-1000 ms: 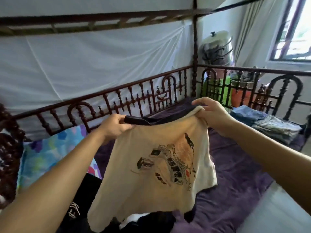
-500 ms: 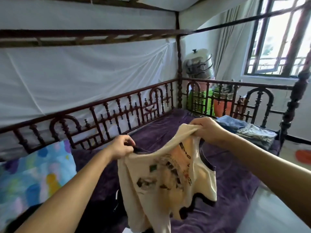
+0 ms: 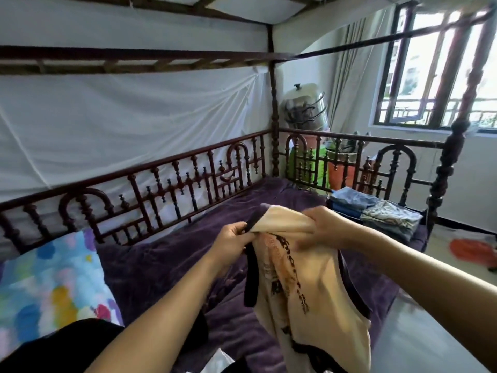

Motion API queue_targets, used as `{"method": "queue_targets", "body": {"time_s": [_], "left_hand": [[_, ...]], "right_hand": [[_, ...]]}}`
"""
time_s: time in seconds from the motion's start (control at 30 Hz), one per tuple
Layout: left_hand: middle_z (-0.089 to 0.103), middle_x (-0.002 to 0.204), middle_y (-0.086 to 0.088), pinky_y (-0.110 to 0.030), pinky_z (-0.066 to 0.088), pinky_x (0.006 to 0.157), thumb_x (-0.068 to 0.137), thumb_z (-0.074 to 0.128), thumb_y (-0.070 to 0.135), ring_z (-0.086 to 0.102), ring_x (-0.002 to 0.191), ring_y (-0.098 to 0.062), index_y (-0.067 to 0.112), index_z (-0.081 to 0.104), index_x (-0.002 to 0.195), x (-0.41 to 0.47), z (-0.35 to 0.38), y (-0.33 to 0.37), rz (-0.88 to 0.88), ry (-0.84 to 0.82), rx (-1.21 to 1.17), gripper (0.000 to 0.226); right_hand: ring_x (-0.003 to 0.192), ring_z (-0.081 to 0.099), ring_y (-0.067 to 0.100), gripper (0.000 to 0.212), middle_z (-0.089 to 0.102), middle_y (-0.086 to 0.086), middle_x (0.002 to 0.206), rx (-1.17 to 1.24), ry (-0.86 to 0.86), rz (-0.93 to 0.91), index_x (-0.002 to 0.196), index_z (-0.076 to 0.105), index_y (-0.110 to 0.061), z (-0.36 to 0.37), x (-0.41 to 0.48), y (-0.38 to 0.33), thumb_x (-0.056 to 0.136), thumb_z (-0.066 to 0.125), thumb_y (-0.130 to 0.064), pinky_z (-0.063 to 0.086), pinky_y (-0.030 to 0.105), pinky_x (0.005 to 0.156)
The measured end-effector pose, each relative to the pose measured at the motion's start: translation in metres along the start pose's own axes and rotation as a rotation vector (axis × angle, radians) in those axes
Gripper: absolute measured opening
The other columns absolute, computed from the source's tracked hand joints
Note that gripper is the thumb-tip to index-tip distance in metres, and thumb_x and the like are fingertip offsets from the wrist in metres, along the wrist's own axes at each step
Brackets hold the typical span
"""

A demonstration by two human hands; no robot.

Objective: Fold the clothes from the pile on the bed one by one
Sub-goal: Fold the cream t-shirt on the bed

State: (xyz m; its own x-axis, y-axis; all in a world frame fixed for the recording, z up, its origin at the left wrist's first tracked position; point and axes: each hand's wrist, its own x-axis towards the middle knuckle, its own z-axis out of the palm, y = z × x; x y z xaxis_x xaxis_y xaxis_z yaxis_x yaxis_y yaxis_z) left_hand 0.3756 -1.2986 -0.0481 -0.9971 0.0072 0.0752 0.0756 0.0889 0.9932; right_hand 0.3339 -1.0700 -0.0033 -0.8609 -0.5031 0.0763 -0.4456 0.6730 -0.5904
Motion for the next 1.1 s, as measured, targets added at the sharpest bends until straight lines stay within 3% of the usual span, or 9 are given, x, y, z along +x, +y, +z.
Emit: {"method": "queue_targets", "body": {"time_s": [0.1, 0.17, 0.3, 0.4, 0.5, 0.63, 0.83, 0.97, 1.1], "left_hand": [[0.065, 0.083, -0.005, -0.019, 0.049, 0.065, 0.094, 0.052, 0.004, 0.061, 0.076, -0.016, 0.013, 0.065, 0.088, 0.001, -0.011, 0.015, 0.006, 0.093, -0.048, 0.017], [0.067, 0.093, -0.009, -0.024, 0.050, 0.073, 0.094, 0.051, 0.002, 0.063, 0.085, -0.019, 0.007, 0.065, 0.100, 0.002, -0.021, 0.019, 0.005, 0.082, -0.055, 0.016], [0.066, 0.096, -0.007, -0.020, 0.049, 0.073, 0.078, 0.066, -0.004, 0.062, 0.087, -0.015, 0.006, 0.058, 0.109, -0.002, -0.036, 0.014, -0.090, -0.008, -0.011, 0.033], [0.067, 0.098, -0.009, -0.026, 0.049, 0.077, 0.074, 0.075, -0.001, 0.063, 0.089, -0.019, 0.003, 0.061, 0.111, -0.006, -0.034, 0.010, -0.163, -0.057, -0.043, 0.040], [0.067, 0.085, -0.008, -0.020, 0.052, 0.066, 0.080, 0.067, -0.005, 0.062, 0.081, -0.019, 0.001, 0.066, 0.097, -0.005, -0.038, 0.017, -0.094, 0.174, -0.072, 0.018], [0.065, 0.083, -0.002, -0.025, 0.051, 0.066, 0.080, 0.073, 0.010, 0.058, 0.074, -0.014, 0.018, 0.064, 0.082, -0.003, -0.093, 0.044, 0.161, 0.598, 0.132, 0.013], [0.048, 0.068, 0.006, -0.011, 0.038, 0.057, 0.082, 0.073, 0.011, 0.042, 0.061, -0.004, 0.026, 0.048, 0.070, -0.001, -0.142, 0.075, 0.427, 0.745, 0.300, 0.031], [0.048, 0.071, 0.006, -0.007, 0.036, 0.056, 0.084, 0.071, 0.014, 0.043, 0.065, -0.006, 0.024, 0.046, 0.071, 0.015, -0.159, 0.064, 0.371, 0.862, 0.343, 0.029], [0.057, 0.086, -0.006, -0.025, 0.041, 0.069, 0.085, 0.069, 0.018, 0.052, 0.079, -0.017, 0.013, 0.053, 0.085, 0.043, -0.151, 0.032, 0.280, 0.827, 0.520, 0.016]], "right_hand": [[0.057, 0.045, 0.009, 0.026, 0.050, -0.007, 0.061, -0.338, -0.131, 0.155, 0.059, 0.056, -0.020, 0.016, -0.006, 0.031, 0.070, 0.080, -0.026, 0.032, 0.020, 0.050], [0.057, 0.041, 0.008, 0.028, 0.047, -0.007, 0.058, -0.155, -0.116, 0.210, 0.056, 0.055, -0.019, 0.025, -0.006, 0.046, 0.076, 0.075, -0.016, 0.033, 0.023, 0.054], [0.067, 0.053, 0.016, 0.012, 0.059, 0.008, 0.074, 0.388, 0.086, 0.196, 0.085, 0.064, -0.003, 0.022, 0.000, 0.032, 0.087, 0.055, 0.005, 0.045, 0.025, 0.061], [0.079, 0.060, 0.017, 0.022, 0.065, 0.002, 0.085, 0.278, 0.121, 0.019, 0.089, 0.065, -0.012, 0.024, 0.005, 0.003, 0.089, 0.051, 0.004, 0.048, 0.019, 0.066], [0.083, 0.065, 0.020, 0.004, 0.069, 0.001, 0.090, 0.257, 0.126, -0.060, 0.091, 0.066, -0.018, 0.027, 0.005, -0.008, 0.089, 0.064, -0.015, 0.050, 0.028, 0.072], [0.072, 0.060, 0.012, 0.036, 0.065, -0.005, 0.081, -0.238, -0.054, 0.008, 0.089, 0.067, -0.021, 0.025, -0.003, -0.009, 0.069, 0.079, -0.047, 0.047, 0.028, 0.063], [0.076, 0.057, 0.018, 0.039, 0.061, -0.005, 0.079, -0.509, -0.036, -0.002, 0.085, 0.068, -0.021, 0.026, -0.004, -0.026, 0.068, 0.075, -0.056, 0.043, 0.030, 0.060], [0.069, 0.057, 0.011, 0.027, 0.064, -0.007, 0.077, -0.092, -0.112, -0.090, 0.079, 0.071, -0.017, 0.017, -0.001, -0.014, 0.071, 0.082, -0.041, 0.047, 0.032, 0.063], [0.061, 0.048, 0.010, 0.031, 0.055, 0.002, 0.066, 0.121, -0.180, -0.050, 0.076, 0.066, -0.003, 0.030, 0.000, 0.024, 0.073, 0.082, -0.029, 0.037, 0.033, 0.056]]}}
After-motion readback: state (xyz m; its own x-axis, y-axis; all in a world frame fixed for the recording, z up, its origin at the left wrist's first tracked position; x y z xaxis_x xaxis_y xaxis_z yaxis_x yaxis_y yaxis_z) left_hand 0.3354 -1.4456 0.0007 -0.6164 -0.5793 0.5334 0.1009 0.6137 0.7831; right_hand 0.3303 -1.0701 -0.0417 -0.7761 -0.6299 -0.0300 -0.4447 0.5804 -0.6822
